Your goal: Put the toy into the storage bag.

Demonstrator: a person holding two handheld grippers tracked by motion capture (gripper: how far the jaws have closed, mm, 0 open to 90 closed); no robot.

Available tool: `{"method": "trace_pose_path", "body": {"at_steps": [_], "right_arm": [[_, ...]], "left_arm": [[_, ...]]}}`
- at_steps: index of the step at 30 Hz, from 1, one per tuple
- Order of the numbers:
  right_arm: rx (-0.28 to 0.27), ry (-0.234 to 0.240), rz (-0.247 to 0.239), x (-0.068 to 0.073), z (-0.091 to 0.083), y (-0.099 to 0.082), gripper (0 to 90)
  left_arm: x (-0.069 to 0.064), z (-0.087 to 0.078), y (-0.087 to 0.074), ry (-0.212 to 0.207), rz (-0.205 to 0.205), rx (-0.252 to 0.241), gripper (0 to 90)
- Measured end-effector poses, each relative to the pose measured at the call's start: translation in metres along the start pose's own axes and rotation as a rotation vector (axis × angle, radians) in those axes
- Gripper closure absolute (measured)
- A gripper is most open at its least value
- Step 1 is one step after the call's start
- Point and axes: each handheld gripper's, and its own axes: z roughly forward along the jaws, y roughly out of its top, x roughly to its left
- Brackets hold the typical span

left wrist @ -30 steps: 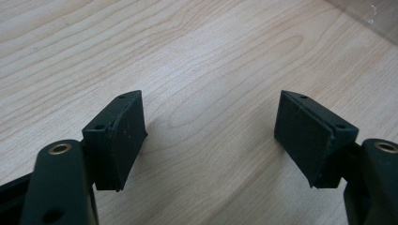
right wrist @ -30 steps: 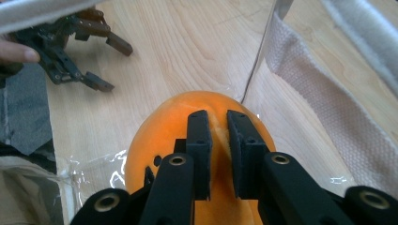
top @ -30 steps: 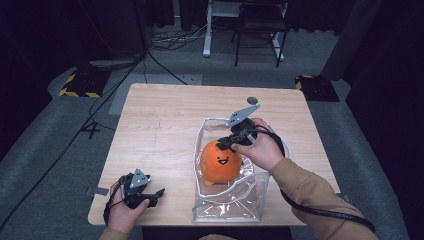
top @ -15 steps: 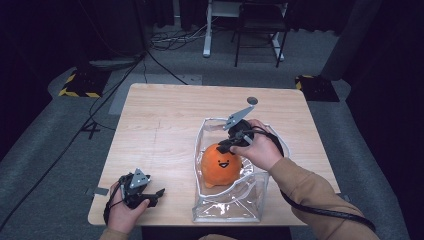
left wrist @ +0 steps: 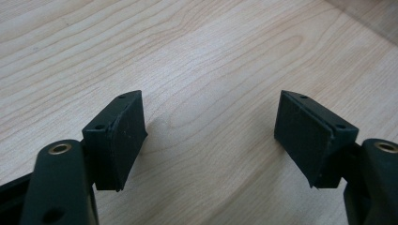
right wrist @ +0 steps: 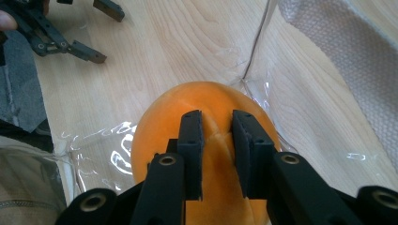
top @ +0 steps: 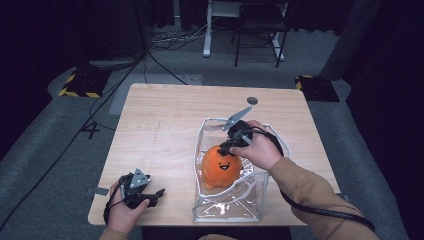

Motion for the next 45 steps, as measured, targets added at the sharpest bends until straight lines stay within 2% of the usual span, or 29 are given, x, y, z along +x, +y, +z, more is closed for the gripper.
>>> {"method": "trace_pose_path", "body": {"at_steps": [6, 12, 22, 27, 34, 45], "right_arm": [[-0.014, 0.000, 0.012, -0.002, -0.003, -0.002, 68.4], [-0.056, 0.004, 0.030, -0.002, -0.011, -0.004, 63.5], [-0.126, -0.004, 0.034, 0.001, -0.028, -0.006, 61.6], [-0.171, -0.011, 0.030, 0.003, -0.040, -0.007, 61.0], [-0.289, -0.040, 0.026, 0.010, -0.065, -0.012, 58.9], [-0.385, -0.087, 0.042, 0.013, -0.099, -0.035, 59.0]], "left_arm": [[0.000, 0.000, 0.000, 0.000, 0.000, 0.000, 25.4], [0.000, 0.000, 0.000, 0.000, 0.000, 0.000, 25.4], [0.000, 0.000, 0.000, 0.000, 0.001, 0.001, 25.4], [0.000, 0.000, 0.000, 0.001, 0.005, 0.002, 25.4], [0.000, 0.000, 0.000, -0.001, 0.000, 0.000, 25.5], [0.002, 0.001, 0.002, -0.007, 0.003, -0.001, 25.4]]}}
